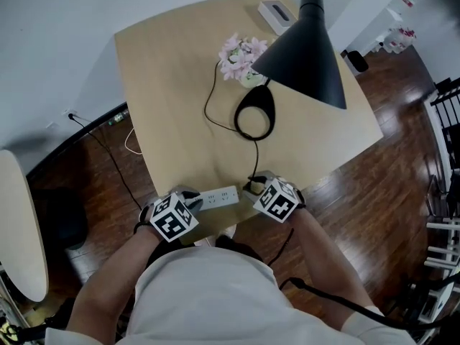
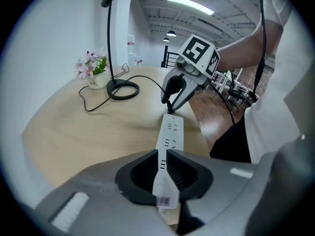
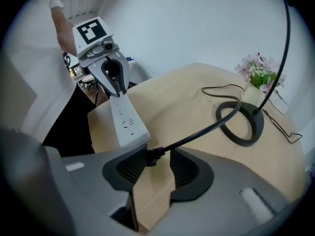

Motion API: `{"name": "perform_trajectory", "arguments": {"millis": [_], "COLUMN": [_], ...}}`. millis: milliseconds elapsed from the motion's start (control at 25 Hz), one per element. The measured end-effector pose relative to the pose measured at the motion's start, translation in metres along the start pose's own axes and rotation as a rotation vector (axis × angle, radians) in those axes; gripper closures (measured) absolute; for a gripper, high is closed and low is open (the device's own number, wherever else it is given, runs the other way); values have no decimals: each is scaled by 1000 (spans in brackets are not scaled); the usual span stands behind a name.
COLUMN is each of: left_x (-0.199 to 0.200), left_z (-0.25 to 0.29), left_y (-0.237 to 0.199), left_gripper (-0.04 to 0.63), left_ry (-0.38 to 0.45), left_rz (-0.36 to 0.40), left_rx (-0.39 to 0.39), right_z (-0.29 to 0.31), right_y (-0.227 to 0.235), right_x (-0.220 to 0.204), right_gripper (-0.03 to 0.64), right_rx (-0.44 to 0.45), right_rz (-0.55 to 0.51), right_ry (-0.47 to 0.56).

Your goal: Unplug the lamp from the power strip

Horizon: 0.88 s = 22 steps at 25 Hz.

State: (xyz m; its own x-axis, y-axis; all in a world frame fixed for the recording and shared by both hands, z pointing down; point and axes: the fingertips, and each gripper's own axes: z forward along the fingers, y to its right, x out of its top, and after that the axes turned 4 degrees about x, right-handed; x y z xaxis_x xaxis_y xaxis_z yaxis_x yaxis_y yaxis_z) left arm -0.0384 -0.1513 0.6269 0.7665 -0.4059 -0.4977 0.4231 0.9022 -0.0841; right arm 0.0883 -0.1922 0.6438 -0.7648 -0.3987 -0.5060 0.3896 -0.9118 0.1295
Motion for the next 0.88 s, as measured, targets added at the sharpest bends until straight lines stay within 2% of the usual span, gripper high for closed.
{"name": "perform_trajectory", "arguments": {"millis": [200, 520, 680, 880], "left_x": [11, 13, 7, 7], "left_z": [-25, -74, -87, -105], "left_y": [-6, 12, 23, 31], "left_gripper": [532, 538, 538, 538], "left_ry": [77, 181, 188, 222], "left_rz": [-96, -281, -300, -264], "left_rx": [60, 151, 171, 186], "right_z": [-6, -17, -29, -56], "right_y": [7, 16, 20, 6], "right_x": [-12, -34, -36, -31], "right_gripper": [440, 401, 383, 382], "right_rx": [-42, -70, -122, -198], "right_rz": [42, 207, 249, 292], "right_ry": [33, 140, 218, 320]}}
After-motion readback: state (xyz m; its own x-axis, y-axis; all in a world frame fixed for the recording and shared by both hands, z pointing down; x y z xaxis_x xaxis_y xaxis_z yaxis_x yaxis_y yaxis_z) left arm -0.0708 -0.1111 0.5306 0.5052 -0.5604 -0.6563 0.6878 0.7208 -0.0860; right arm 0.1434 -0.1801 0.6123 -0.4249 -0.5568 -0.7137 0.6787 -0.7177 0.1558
